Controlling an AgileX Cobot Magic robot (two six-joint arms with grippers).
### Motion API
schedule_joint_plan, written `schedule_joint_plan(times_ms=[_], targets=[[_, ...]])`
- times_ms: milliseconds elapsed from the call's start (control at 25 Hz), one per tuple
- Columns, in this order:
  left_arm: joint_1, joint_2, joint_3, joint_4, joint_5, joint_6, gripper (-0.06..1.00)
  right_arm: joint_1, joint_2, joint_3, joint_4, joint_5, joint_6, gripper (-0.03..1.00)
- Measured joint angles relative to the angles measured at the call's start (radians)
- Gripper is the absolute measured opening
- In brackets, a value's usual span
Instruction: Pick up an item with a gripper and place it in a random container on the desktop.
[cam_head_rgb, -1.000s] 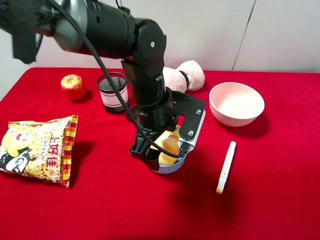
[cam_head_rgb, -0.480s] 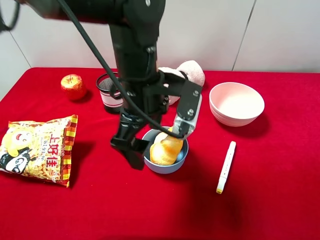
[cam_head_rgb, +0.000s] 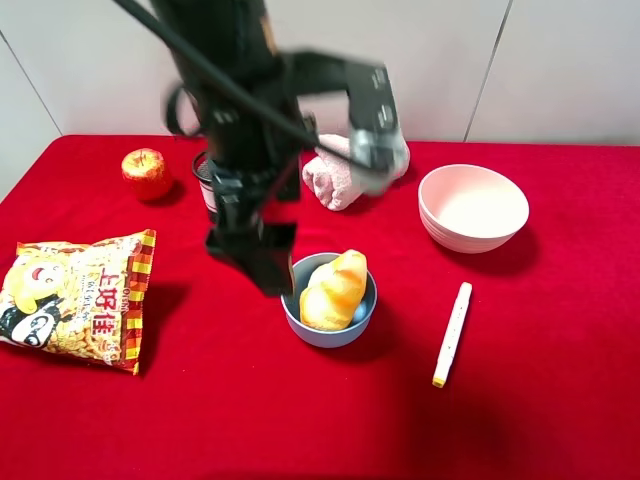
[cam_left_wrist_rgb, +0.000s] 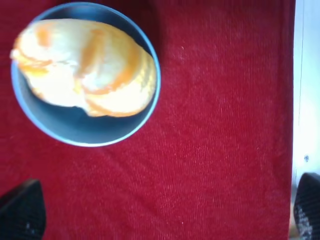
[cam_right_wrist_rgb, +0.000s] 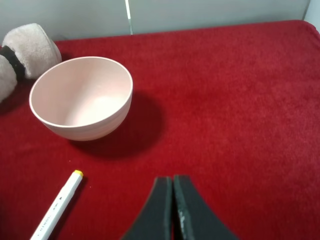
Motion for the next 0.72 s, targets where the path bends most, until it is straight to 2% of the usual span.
schedule_joint_plan(times_ms=[200, 320, 520, 720], targets=[[0.076, -0.133, 0.018, -0.006, 0.001, -0.077, 0.99, 0.0, 0.0, 0.0, 0.0, 0.0, 0.0, -0.03], [0.117, -0.193, 0.053, -0.022, 0.001, -0.091, 0.99, 0.0, 0.0, 0.0, 0.0, 0.0, 0.0, -0.03], [0.243, -0.382, 0.195, -0.097, 0.002, -0.109, 0.99, 0.0, 0.0, 0.0, 0.0, 0.0, 0.0, -0.03], [0.385, -0.581, 0.324, -0.121, 0.003, -0.13, 0.99, 0.0, 0.0, 0.0, 0.0, 0.0, 0.0, -0.03]])
